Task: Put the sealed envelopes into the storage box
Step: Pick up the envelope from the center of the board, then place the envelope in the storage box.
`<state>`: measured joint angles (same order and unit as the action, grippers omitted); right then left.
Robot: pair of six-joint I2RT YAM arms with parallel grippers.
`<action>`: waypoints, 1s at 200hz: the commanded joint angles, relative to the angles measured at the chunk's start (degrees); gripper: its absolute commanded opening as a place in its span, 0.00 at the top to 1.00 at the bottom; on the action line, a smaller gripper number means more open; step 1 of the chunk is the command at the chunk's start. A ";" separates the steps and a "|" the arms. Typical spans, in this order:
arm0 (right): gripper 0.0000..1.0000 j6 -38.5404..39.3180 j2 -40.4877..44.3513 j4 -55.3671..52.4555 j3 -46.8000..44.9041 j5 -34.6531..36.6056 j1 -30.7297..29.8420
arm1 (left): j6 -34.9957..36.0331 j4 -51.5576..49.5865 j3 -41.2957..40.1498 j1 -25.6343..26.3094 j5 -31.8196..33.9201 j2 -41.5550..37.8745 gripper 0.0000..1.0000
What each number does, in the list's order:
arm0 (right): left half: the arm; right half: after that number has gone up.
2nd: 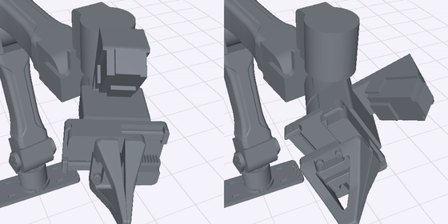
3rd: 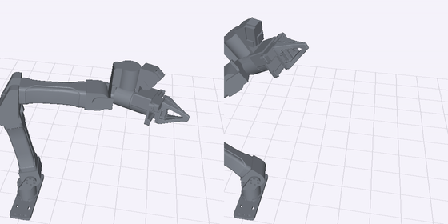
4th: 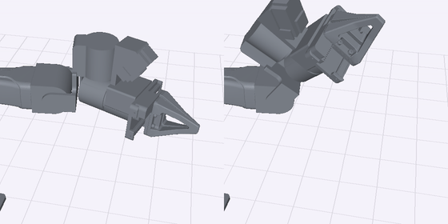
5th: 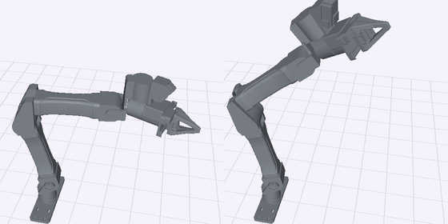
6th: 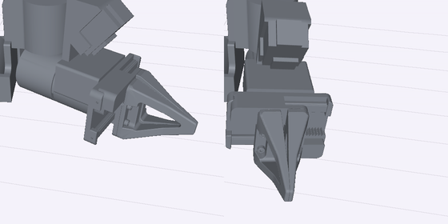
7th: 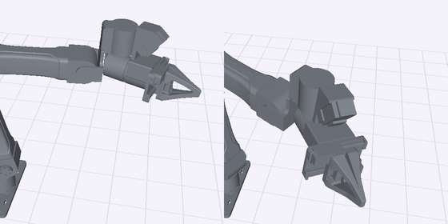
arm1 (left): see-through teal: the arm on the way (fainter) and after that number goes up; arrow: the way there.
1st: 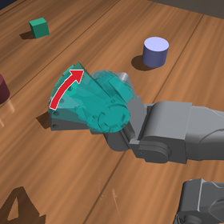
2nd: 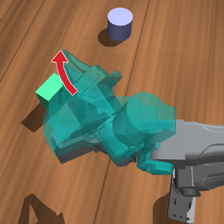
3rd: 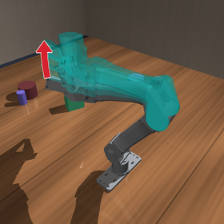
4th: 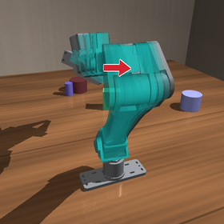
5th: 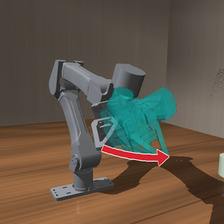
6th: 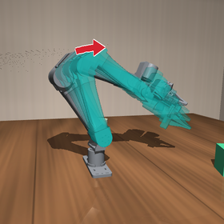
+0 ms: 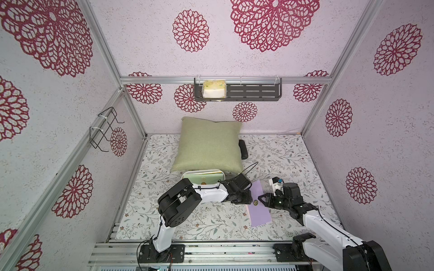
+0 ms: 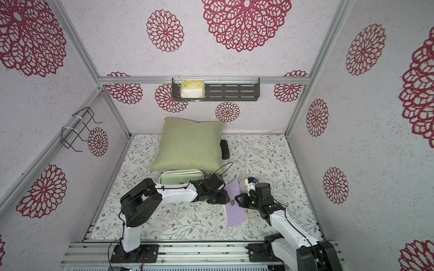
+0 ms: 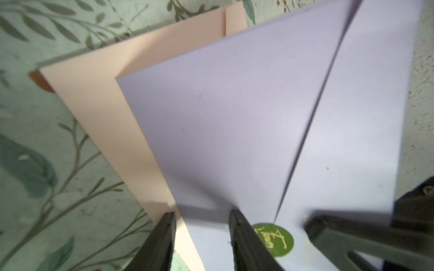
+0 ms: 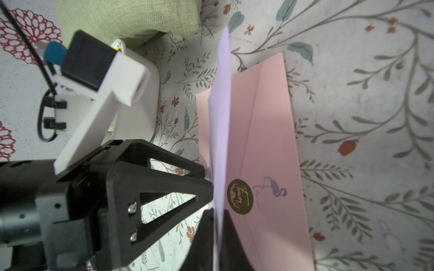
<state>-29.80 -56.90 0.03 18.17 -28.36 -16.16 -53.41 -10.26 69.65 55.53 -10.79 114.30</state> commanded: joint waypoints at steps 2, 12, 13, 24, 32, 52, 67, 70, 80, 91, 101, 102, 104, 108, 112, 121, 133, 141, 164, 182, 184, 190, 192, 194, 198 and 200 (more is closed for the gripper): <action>1.00 2.23 0.60 0.10 1.71 -0.73 -0.27 | 2.11 0.51 -1.82 0.18 4.59 -6.27 0.46; 1.00 3.08 1.45 -0.26 2.74 0.19 -0.27 | 3.09 0.20 -2.55 0.20 7.67 -9.57 0.41; 1.00 3.22 1.54 -0.32 2.83 0.30 -0.27 | 3.20 0.18 -2.65 0.20 8.22 -10.03 0.40; 1.00 4.57 2.59 -0.72 4.26 1.25 -0.34 | 4.53 -0.02 -4.23 0.10 12.82 -14.15 0.36; 1.00 5.51 3.29 -0.70 5.32 1.76 -0.35 | 4.92 -0.16 -5.60 -0.17 15.81 -17.21 0.33; 1.00 8.16 4.10 0.12 8.43 2.56 -1.07 | 4.48 -0.89 -10.16 -1.66 21.24 -24.30 0.30; 1.00 10.95 3.16 0.83 11.56 3.14 -2.42 | 3.09 -1.28 -14.62 -3.52 23.10 -29.60 0.30; 1.00 11.67 2.78 0.90 12.36 3.18 -2.65 | 2.74 -1.40 -15.58 -3.92 23.36 -30.73 0.30; 1.00 14.08 1.25 0.96 15.36 3.18 -3.97 | 1.91 -1.56 -18.92 -5.49 23.53 -34.13 0.28; 1.00 17.47 -1.09 1.14 18.78 2.89 -5.90 | 1.20 -2.80 -21.98 -7.76 23.18 -37.65 0.28; 1.00 21.65 -3.25 1.18 22.24 2.50 -8.23 | 0.87 -4.89 -24.05 -9.69 23.40 -40.63 0.28; 1.00 22.25 -3.50 1.19 22.60 2.51 -8.47 | 0.90 -5.18 -24.22 -9.84 23.42 -40.99 0.28; 1.00 23.19 -4.03 1.13 23.24 2.36 -8.91 | 0.93 -5.53 -24.52 -10.11 23.50 -41.59 0.28; 1.00 25.42 -5.24 0.96 24.61 1.83 -9.98 | 1.00 -6.29 -25.28 -10.83 23.64 -42.77 0.28; 1.00 27.68 -6.47 0.72 26.05 1.33 -11.00 | 1.12 -6.99 -25.98 -11.43 23.74 -44.06 0.28; 1.00 32.41 -9.53 -0.08 29.31 -0.10 -13.16 | 0.94 -8.75 -27.40 -12.99 24.09 -46.93 0.27; 1.00 38.45 -14.28 -3.20 35.19 -1.11 -15.65 | 0.48 -11.18 -29.03 -15.34 24.66 -50.79 0.27; 1.00 41.56 -17.24 -5.11 38.59 -1.42 -17.03 | 0.11 -13.02 -29.98 -16.93 25.12 -53.38 0.27; 1.00 49.84 -24.83 -10.01 48.67 -2.31 -21.58 | -1.11 -17.82 -32.28 -21.26 26.77 -61.11 0.26; 1.00 57.07 -30.44 -13.17 55.09 -7.16 -23.63 | -1.73 -20.57 -33.88 -23.99 27.36 -66.97 0.26; 1.00 57.87 -31.11 -13.64 55.78 -7.33 -23.80 | -1.73 -20.83 -34.01 -24.18 27.52 -67.44 0.26; 1.00 60.01 -32.99 -15.30 58.17 -7.98 -24.51 | -1.87 -21.74 -34.37 -24.97 27.65 -69.14 0.26; 1.00 60.75 -33.66 -16.02 58.86 -8.06 -24.70 | -1.94 -22.04 -34.44 -25.19 27.70 -69.57 0.26; 1.00 61.47 -34.36 -16.69 59.71 -8.17 -24.88 | -1.96 -22.42 -34.54 -25.40 27.80 -70.07 0.26; 1.00 62.87 -35.76 -18.20 61.59 -8.34 -25.23 | -2.05 -23.23 -34.65 -25.85 28.06 -70.98 0.26; 1.00 63.58 -36.57 -19.05 62.43 -8.41 -25.47 | -2.21 -23.64 -34.71 -26.05 28.20 -71.37 0.26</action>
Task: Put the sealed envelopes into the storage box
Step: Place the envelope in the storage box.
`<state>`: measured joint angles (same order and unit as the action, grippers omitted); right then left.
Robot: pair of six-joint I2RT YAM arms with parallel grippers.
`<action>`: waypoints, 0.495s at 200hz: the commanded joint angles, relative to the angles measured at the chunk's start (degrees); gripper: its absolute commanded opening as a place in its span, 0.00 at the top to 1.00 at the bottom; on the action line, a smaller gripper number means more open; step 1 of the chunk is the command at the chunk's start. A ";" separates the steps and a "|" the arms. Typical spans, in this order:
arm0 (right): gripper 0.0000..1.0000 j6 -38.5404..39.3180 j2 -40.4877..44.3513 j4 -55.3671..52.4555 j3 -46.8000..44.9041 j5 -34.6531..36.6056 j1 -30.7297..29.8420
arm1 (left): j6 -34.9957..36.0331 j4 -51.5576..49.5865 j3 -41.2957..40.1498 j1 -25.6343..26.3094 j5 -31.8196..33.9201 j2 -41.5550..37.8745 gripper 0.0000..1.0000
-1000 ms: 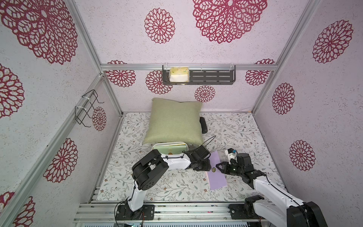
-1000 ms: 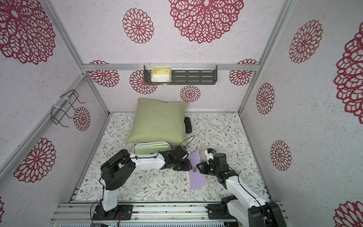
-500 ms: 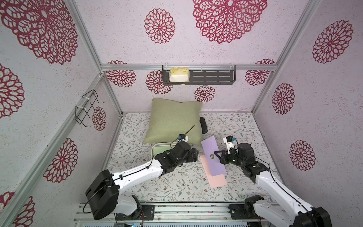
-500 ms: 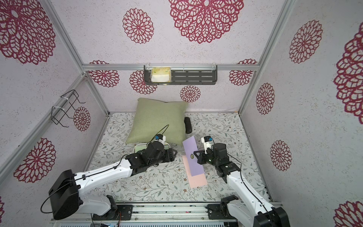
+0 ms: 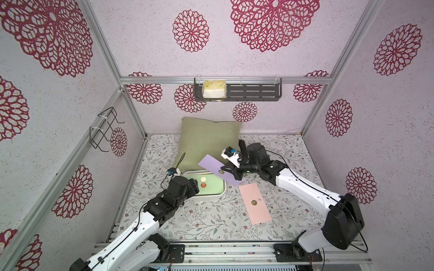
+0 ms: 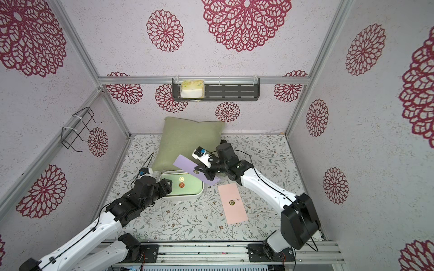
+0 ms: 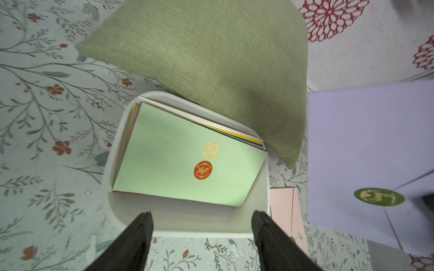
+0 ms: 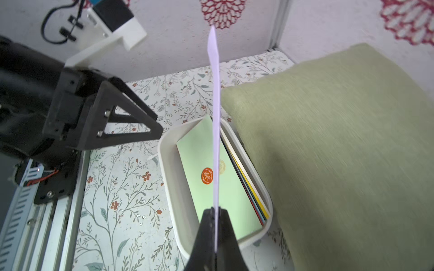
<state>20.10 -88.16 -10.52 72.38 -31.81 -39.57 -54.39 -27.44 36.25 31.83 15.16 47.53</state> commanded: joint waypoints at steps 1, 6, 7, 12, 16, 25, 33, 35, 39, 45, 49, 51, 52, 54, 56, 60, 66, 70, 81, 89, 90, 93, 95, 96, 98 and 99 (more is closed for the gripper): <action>1.00 14.06 -5.64 -8.92 8.79 -5.03 -2.17 | -1.28 -6.61 -1.33 -2.46 2.34 -4.88 0.26; 1.00 15.77 -7.35 -10.93 11.01 -5.39 -2.63 | -1.41 -7.44 -1.43 -2.85 2.56 -5.90 0.26; 1.00 16.03 -7.80 -11.23 11.41 -5.51 -2.71 | -1.46 -7.58 -1.48 -2.93 2.58 -6.10 0.26; 1.00 16.95 -9.57 -12.81 13.47 -5.70 -3.02 | -1.64 -8.23 -1.66 -3.36 2.74 -7.01 0.26; 1.00 17.25 -10.79 -13.81 15.18 -5.80 -3.14 | -1.80 -8.67 -1.77 -3.64 2.86 -7.73 0.26; 1.00 18.83 -14.15 -16.46 19.26 -6.13 -3.68 | -2.28 -9.64 -2.01 -4.12 3.16 -9.10 0.27; 1.00 21.09 -16.96 -19.65 22.81 -6.01 -4.23 | -2.47 -10.13 -2.27 -4.50 3.31 -9.99 0.27; 1.00 21.53 -17.59 -20.33 23.66 -5.88 -4.31 | -2.47 -10.23 -2.35 -4.57 3.37 -10.24 0.27; 1.00 22.35 -18.96 -21.79 25.43 -5.45 -4.56 | -2.52 -10.38 -2.41 -4.67 3.39 -10.62 0.27; 1.00 23.36 -21.10 -24.02 28.07 -4.75 -4.80 | -2.56 -10.73 -2.44 -4.81 3.56 -11.09 0.27; 1.00 24.17 -22.43 -25.76 29.83 -4.52 -4.96 | -2.56 -11.09 -2.41 -4.85 3.69 -11.41 0.27; 1.00 24.54 -23.03 -26.50 30.63 -4.49 -5.03 | -2.52 -11.31 -2.41 -4.85 3.73 -11.52 0.27; 1.00 24.81 -23.42 -27.01 30.98 -4.49 -5.05 | -2.50 -11.40 -2.46 -4.85 3.73 -11.55 0.27; 1.00 25.23 -24.04 -27.80 31.81 -4.55 -5.07 | -2.46 -11.58 -2.36 -4.92 3.74 -11.66 0.27; 1.00 25.64 -24.66 -28.70 32.57 -4.57 -5.14 | -2.47 -11.76 -2.33 -4.98 3.74 -11.73 0.27; 1.00 26.29 -25.91 -30.04 33.99 -4.51 -5.23 | -2.38 -12.09 -2.26 -5.10 3.74 -11.83 0.27; 1.00 27.24 -27.48 -32.30 36.03 -4.33 -5.40 | -2.18 -12.58 -2.09 -5.12 3.89 -12.03 0.27; 1.00 27.70 -28.49 -33.49 37.02 -3.97 -5.57 | -2.14 -12.97 -2.03 -5.21 3.98 -12.20 0.27; 1.00 28.80 -30.76 -35.98 39.43 -3.29 -6.07 | -2.05 -13.85 -1.80 -5.21 4.18 -12.57 0.27; 1.00 29.31 -32.18 -37.41 40.78 -2.85 -6.45 | -1.86 -14.10 -1.80 -5.35 4.18 -12.87 0.27; 1.00 29.35 -32.30 -37.52 40.98 -2.83 -6.51 | -1.86 -14.16 -1.80 -5.36 4.18 -12.88 0.27; 1.00 29.52 -32.81 -37.86 41.38 -2.64 -6.64 | -1.86 -14.26 -1.80 -5.33 4.18 -13.02 0.27; 1.00 29.55 -33.14 -38.07 41.67 -2.57 -6.72 | -1.86 -14.29 -1.80 -5.37 4.18 -13.13 0.27; 1.00 29.56 -33.14 -38.16 41.82 -2.52 -6.78 | -1.90 -14.30 -1.84 -5.37 4.18 -13.14 0.27; 1.00 29.60 -33.50 -38.41 42.13 -2.28 -6.86 | -1.87 -14.28 -1.88 -5.44 4.18 -13.24 0.27; 1.00 29.63 -33.67 -38.55 42.27 -2.24 -6.94 | -1.86 -14.29 -1.88 -5.41 4.13 -13.33 0.27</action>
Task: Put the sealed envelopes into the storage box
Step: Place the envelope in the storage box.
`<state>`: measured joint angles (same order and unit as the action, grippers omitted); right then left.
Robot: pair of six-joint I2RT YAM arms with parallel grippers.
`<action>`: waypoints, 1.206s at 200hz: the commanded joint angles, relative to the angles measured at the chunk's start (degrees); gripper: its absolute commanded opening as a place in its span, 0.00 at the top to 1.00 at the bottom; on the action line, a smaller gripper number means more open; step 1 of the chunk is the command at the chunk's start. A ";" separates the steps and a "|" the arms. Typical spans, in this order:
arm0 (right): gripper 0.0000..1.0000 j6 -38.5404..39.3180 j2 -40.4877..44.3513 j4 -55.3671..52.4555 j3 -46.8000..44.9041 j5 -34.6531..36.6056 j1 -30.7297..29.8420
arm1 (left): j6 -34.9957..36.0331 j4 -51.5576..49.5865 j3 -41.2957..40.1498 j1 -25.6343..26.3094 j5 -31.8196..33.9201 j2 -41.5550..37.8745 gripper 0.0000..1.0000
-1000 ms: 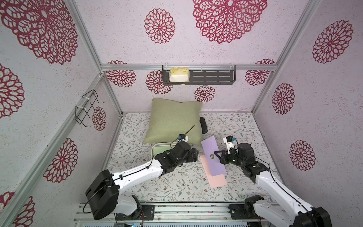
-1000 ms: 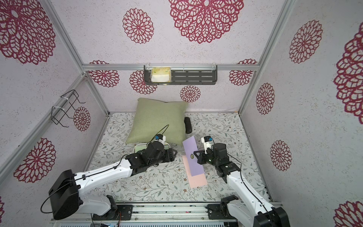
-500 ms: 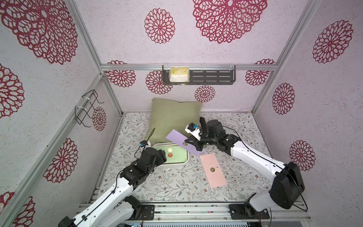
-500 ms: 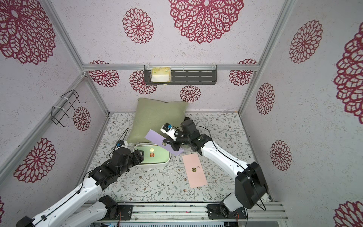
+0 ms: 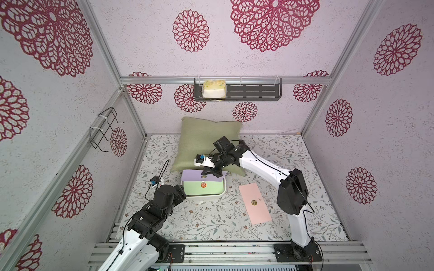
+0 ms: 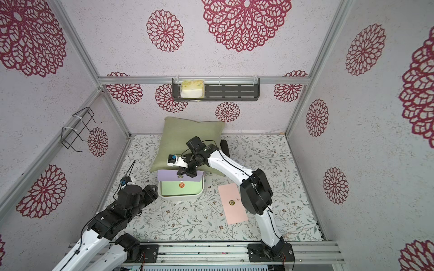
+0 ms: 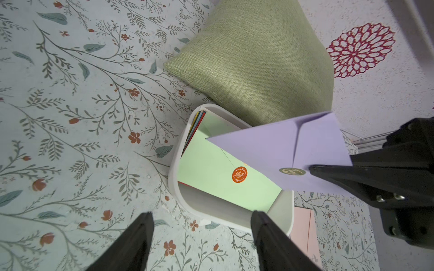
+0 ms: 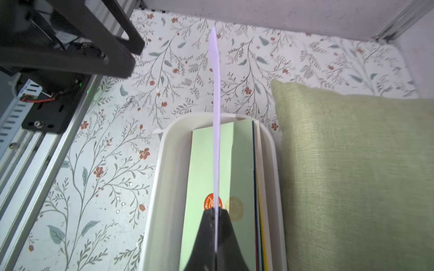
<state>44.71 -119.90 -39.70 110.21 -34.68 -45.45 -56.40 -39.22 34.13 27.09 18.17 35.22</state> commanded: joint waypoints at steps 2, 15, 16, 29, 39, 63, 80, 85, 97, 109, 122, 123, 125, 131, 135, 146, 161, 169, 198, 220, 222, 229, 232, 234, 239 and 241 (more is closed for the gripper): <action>1.00 5.19 -2.25 -9.61 4.69 0.83 -1.16 | 0.22 -2.52 0.24 -0.71 1.08 -1.08 0.27; 1.00 6.06 -4.41 -11.88 6.87 2.34 -1.88 | 0.32 -2.64 0.15 -0.73 0.90 -1.44 0.27; 1.00 6.12 -4.57 -12.02 7.04 2.42 -1.95 | 0.33 -2.63 0.19 -0.77 0.86 -1.50 0.27; 1.00 6.43 -6.22 -13.32 8.54 4.16 -2.43 | 0.51 -2.79 0.32 -0.87 0.64 -1.49 0.27; 1.00 6.47 -6.90 -13.49 8.97 4.89 -2.62 | 0.65 -2.79 0.32 -0.97 0.46 -1.50 0.27; 1.00 6.97 -8.02 -13.78 9.84 5.72 -2.89 | 0.91 -2.89 0.36 -1.05 0.37 -1.18 0.27; 1.00 6.93 -8.80 -13.39 10.06 6.02 -2.92 | 1.01 -2.79 0.23 -1.07 0.02 -0.82 0.27; 1.00 6.90 -9.06 -13.30 10.18 5.82 -2.99 | 0.95 -2.70 0.24 -1.01 -0.11 -0.65 0.27; 0.96 6.25 -9.55 -12.75 10.21 6.05 -3.01 | 0.90 -2.42 0.24 -1.02 -0.40 -0.51 0.27; 0.90 5.02 -10.06 -12.08 10.52 7.00 -3.06 | 1.04 -2.26 0.32 -1.03 -0.80 -0.31 0.27; 0.81 4.15 -10.43 -11.29 10.60 8.35 -3.06 | 1.18 -1.95 0.32 -1.05 -1.36 -0.25 0.26; 0.80 4.02 -10.44 -11.11 10.57 8.46 -3.02 | 1.19 -1.93 0.32 -1.06 -1.42 -0.29 0.26; 0.80 3.68 -10.44 -10.92 10.60 8.65 -3.05 | 1.25 -1.81 0.32 -1.03 -1.50 -0.28 0.26; 0.78 3.02 -10.46 -10.38 10.62 9.15 -3.06 | 1.42 -1.62 0.37 -1.07 -1.84 -0.26 0.26; 0.76 2.79 -10.38 -10.12 10.67 9.45 -3.04 | 1.45 -1.52 0.41 -1.03 -2.02 -0.23 0.26; 0.67 1.63 -9.93 -8.88 10.63 10.01 -2.95 | 1.60 -1.41 0.59 -1.08 -2.33 -0.01 0.26; 0.59 -0.82 -9.14 -6.68 10.55 11.63 -2.89 | 1.98 -0.99 0.85 -1.07 -2.88 0.05 0.26; 0.58 -2.31 -8.48 -5.52 10.37 12.61 -2.81 | 2.30 -0.46 0.85 -1.07 -3.60 0.15 0.26; 0.56 -10.79 -3.46 2.63 6.16 14.98 -1.59 | 4.17 3.36 0.94 -1.01 -9.08 0.92 0.26; 0.55 -21.58 5.28 14.68 -5.85 18.31 0.44 | 6.55 9.86 0.93 -0.33 -19.03 4.31 0.26; 0.55 -22.97 6.38 16.13 -7.42 18.68 0.67 | 6.63 10.48 0.98 -0.01 -19.57 4.63 0.26; 0.55 -27.06 10.24 21.25 -13.88 19.30 1.56 | 6.66 11.93 1.30 1.40 -20.31 5.96 0.26; 0.55 -28.90 12.21 23.83 -16.81 19.25 2.00 | 6.66 12.43 1.50 2.10 -20.12 6.54 0.26; 0.54 -30.23 13.28 25.63 -18.83 19.22 2.31 | 6.70 12.68 1.65 2.75 -19.91 7.01 0.26; 0.54 -33.12 16.96 30.20 -24.08 19.10 3.05 | 6.79 13.26 2.29 4.26 -19.25 8.10 0.27; 0.54 -34.38 18.20 31.81 -26.56 19.12 3.36 | 6.91 13.40 2.55 4.83 -18.90 8.72 0.27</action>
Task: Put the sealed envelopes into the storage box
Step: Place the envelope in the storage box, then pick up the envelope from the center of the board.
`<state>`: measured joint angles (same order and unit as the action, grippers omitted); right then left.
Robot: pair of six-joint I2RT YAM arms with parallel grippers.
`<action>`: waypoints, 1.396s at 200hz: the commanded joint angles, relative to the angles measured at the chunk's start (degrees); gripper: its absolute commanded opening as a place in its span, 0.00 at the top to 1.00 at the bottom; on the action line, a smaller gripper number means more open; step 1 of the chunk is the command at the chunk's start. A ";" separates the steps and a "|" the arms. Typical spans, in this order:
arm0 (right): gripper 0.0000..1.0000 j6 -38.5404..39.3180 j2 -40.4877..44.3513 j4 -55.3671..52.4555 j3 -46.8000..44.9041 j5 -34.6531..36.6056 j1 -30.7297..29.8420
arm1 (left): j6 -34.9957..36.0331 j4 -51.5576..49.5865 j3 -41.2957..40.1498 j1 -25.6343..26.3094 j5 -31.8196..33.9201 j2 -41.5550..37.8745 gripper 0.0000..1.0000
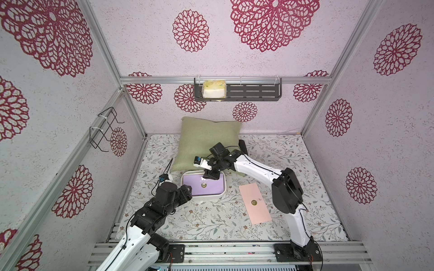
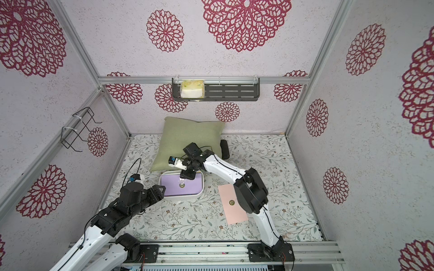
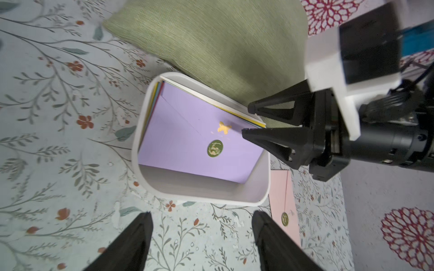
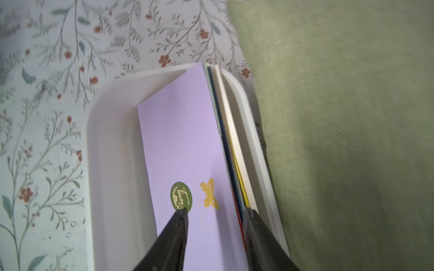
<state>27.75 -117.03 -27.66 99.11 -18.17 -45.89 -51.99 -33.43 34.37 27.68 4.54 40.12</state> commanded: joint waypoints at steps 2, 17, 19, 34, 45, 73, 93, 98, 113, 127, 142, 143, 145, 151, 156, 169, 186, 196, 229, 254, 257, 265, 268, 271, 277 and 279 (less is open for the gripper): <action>0.54 -18.57 16.90 21.89 -17.47 2.68 4.14 | 2.50 7.79 2.57 4.95 -5.00 4.35 0.27; 0.51 -28.14 26.51 33.88 -32.41 3.13 7.46 | 2.77 9.25 4.88 9.34 -4.28 9.83 0.27; 0.51 -29.38 27.85 35.04 -34.53 3.23 8.03 | 2.81 9.39 5.26 9.74 -4.27 10.71 0.27; 0.50 -38.00 35.43 38.91 -45.59 3.94 12.71 | 2.38 11.48 7.54 13.65 -4.53 17.32 0.30; 0.50 -42.17 39.95 38.47 -51.34 3.93 16.07 | 1.85 14.59 8.69 16.71 -4.83 22.36 0.32; 0.52 -48.48 48.48 33.47 -62.08 4.07 23.53 | 0.26 22.92 12.72 23.05 -6.69 36.22 0.41; 0.53 -52.69 53.29 30.97 -68.60 5.15 26.94 | 0.02 25.95 18.35 27.01 -8.28 46.94 0.48; 0.53 -53.18 54.16 30.92 -70.42 4.49 27.53 | 0.04 26.17 20.18 27.93 -8.92 49.53 0.49; 0.53 -53.54 56.06 30.67 -74.49 3.23 28.84 | -0.35 26.01 25.21 29.88 -10.41 56.78 0.56; 0.53 -53.77 56.88 29.71 -77.20 2.51 29.36 | -0.91 25.61 28.71 30.80 -12.24 61.91 0.62; 0.53 -54.00 57.00 29.26 -79.37 1.83 29.61 | -1.09 25.61 30.50 31.37 -13.27 65.06 0.66; 0.53 -54.06 57.00 29.29 -79.53 1.79 29.62 | -1.09 25.61 30.58 31.38 -13.25 65.25 0.67; 0.53 -54.17 57.00 29.25 -79.76 1.75 29.63 | -1.08 25.61 30.69 31.38 -13.33 65.50 0.67; 0.53 -54.32 57.01 29.45 -80.53 1.30 29.63 | -1.14 25.53 30.99 31.44 -13.59 66.44 0.68; 0.53 -54.42 56.94 29.71 -81.18 0.88 29.63 | -1.29 25.30 31.15 31.38 -13.91 67.11 0.68; 0.53 -55.03 56.69 30.61 -82.54 0.39 29.64 | -1.45 24.67 31.84 31.38 -14.32 68.84 0.69; 0.53 -55.51 55.73 31.70 -83.41 -0.71 29.63 | -1.36 23.62 32.90 31.38 -14.39 70.78 0.71; 0.53 -55.53 54.94 32.09 -83.55 -0.76 29.63 | -1.62 23.01 33.17 31.38 -13.95 71.38 0.72; 0.53 -55.35 52.25 32.14 -82.82 -1.25 29.63 | -2.02 21.10 32.95 31.35 -12.00 71.57 0.74; 0.54 -55.34 51.82 31.88 -82.58 -1.56 29.67 | -2.09 19.08 32.66 31.34 -10.61 71.84 0.77; 0.54 -55.34 51.89 31.88 -82.56 -1.52 29.63 | -2.24 19.09 32.54 31.22 -10.66 71.81 0.77; 0.53 -55.36 52.05 31.88 -82.57 -1.51 29.63 | -2.44 19.32 32.26 31.20 -10.61 71.85 0.78; 0.54 -55.39 52.08 31.92 -82.58 -1.62 29.63 | -2.50 19.41 32.18 31.20 -10.71 71.79 0.78; 0.54 -55.41 52.14 31.96 -82.58 -1.78 29.63 | -2.56 19.37 32.16 31.20 -10.69 71.79 0.78; 0.54 -55.43 52.08 31.97 -82.44 -2.22 29.63 | -2.67 19.17 32.25 31.13 -10.67 71.83 0.80; 0.53 -55.43 52.10 31.97 -82.48 -2.39 29.63 | -2.68 19.08 32.32 31.08 -10.64 71.85 0.80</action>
<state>-27.05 -64.71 5.63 15.99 -19.25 -16.43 -54.19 -12.99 66.59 59.09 -7.14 111.28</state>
